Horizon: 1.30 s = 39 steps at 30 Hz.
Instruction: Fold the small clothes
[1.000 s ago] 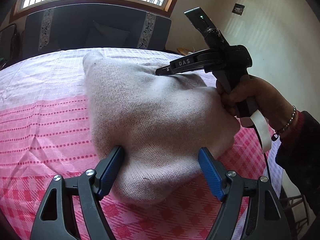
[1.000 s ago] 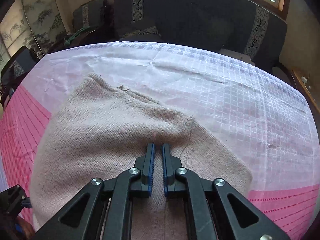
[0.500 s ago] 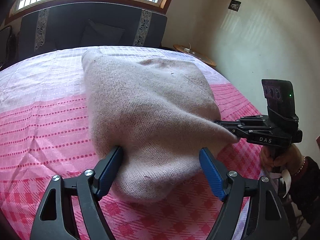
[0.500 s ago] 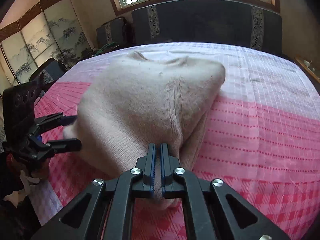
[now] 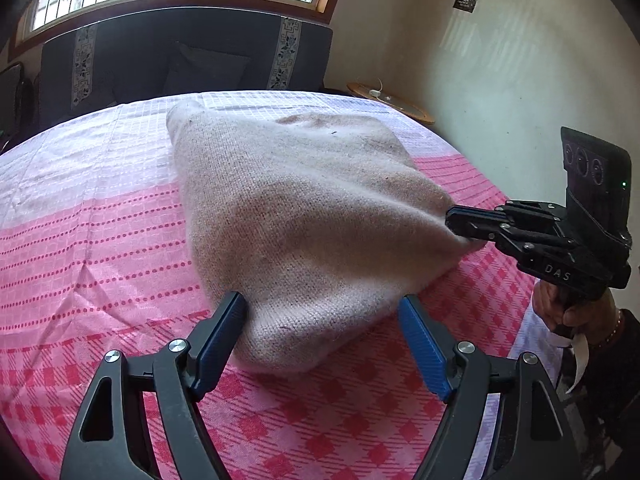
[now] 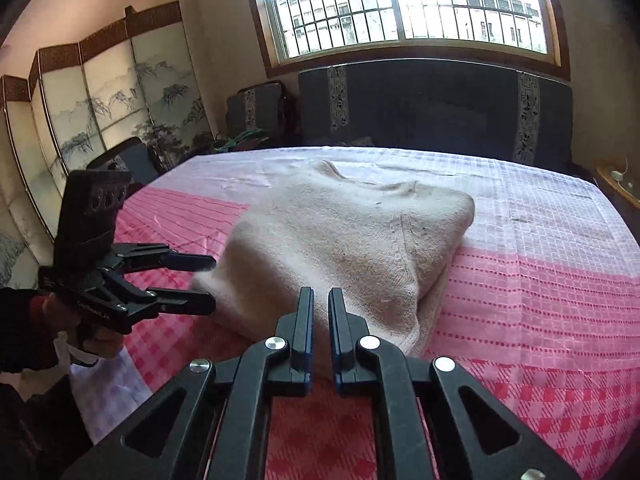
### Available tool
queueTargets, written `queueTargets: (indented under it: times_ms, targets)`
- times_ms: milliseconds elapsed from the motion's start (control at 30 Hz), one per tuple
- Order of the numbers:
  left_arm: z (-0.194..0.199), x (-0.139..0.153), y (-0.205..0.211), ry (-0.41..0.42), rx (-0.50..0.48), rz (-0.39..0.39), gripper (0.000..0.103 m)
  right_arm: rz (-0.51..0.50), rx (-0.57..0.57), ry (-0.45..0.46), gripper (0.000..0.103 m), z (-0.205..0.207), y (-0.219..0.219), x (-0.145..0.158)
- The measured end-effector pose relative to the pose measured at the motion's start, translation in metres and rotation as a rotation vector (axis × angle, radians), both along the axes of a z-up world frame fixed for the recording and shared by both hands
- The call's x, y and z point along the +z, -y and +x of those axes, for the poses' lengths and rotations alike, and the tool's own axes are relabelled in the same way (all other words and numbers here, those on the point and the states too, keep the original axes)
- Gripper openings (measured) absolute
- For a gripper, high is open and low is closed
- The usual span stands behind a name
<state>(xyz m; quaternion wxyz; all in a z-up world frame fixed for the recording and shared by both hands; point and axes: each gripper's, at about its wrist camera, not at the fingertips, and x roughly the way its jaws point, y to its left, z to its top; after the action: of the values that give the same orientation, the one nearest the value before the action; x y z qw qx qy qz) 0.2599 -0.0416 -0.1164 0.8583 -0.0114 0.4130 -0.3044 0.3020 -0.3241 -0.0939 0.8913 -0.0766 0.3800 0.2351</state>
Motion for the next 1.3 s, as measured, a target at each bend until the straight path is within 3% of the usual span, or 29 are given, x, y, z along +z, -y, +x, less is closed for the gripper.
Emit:
queueTargets:
  times_ms: [67, 100, 167, 200, 367, 400, 467, 533, 667, 767, 967, 1100, 1233, 1300]
  targets:
    - [0.0, -0.003, -0.001, 0.004, -0.001, 0.036, 0.079, -0.128, -0.072, -0.027, 0.005, 0.011, 0.002, -0.024]
    - [0.004, -0.007, -0.004, -0.024, 0.001, 0.039, 0.079, -0.131, -0.089, -0.02, 0.0, 0.013, 0.008, -0.03]
    - [0.013, -0.018, -0.013, -0.123, 0.007, 0.004, 0.077, -0.04, -0.114, -0.04, 0.0, 0.017, 0.02, -0.027]
    - [0.012, -0.016, -0.02, -0.121, 0.017, -0.03, 0.077, -0.03, -0.121, -0.038, 0.0, 0.017, 0.022, -0.025]
    - [-0.011, 0.027, -0.038, 0.028, 0.028, -0.136, 0.077, 0.149, -0.106, -0.021, 0.001, 0.004, 0.043, -0.007]
    - [-0.014, 0.035, -0.035, 0.057, 0.022, -0.145, 0.077, 0.192, -0.109, -0.019, 0.005, 0.001, 0.048, -0.002]
    - [-0.017, 0.044, -0.021, 0.11, 0.009, -0.123, 0.077, 0.283, -0.103, -0.003, 0.009, -0.006, 0.055, 0.01]
    - [-0.011, 0.041, 0.001, 0.113, -0.024, -0.072, 0.077, 0.334, -0.073, 0.007, 0.009, -0.009, 0.048, 0.02]
    - [0.0, 0.007, 0.036, 0.064, -0.051, 0.086, 0.077, 0.178, -0.016, -0.016, 0.009, -0.007, 0.01, 0.001]
    - [-0.004, -0.001, 0.026, 0.045, -0.05, 0.054, 0.076, 0.002, -0.094, -0.074, 0.003, 0.01, 0.004, -0.031]
    - [-0.007, -0.005, 0.014, 0.038, -0.074, 0.077, 0.075, 0.162, -0.089, -0.129, 0.0, 0.006, 0.035, -0.021]
    - [-0.021, 0.011, 0.004, 0.084, -0.085, 0.039, 0.075, 0.314, -0.162, -0.124, 0.008, 0.002, 0.069, -0.006]
    - [-0.02, 0.037, -0.023, 0.07, -0.044, -0.111, 0.075, 0.416, -0.208, -0.222, 0.012, 0.022, 0.09, -0.013]
    - [-0.007, 0.043, -0.041, 0.023, -0.012, -0.205, 0.075, 0.443, -0.214, -0.284, 0.016, 0.033, 0.092, -0.019]
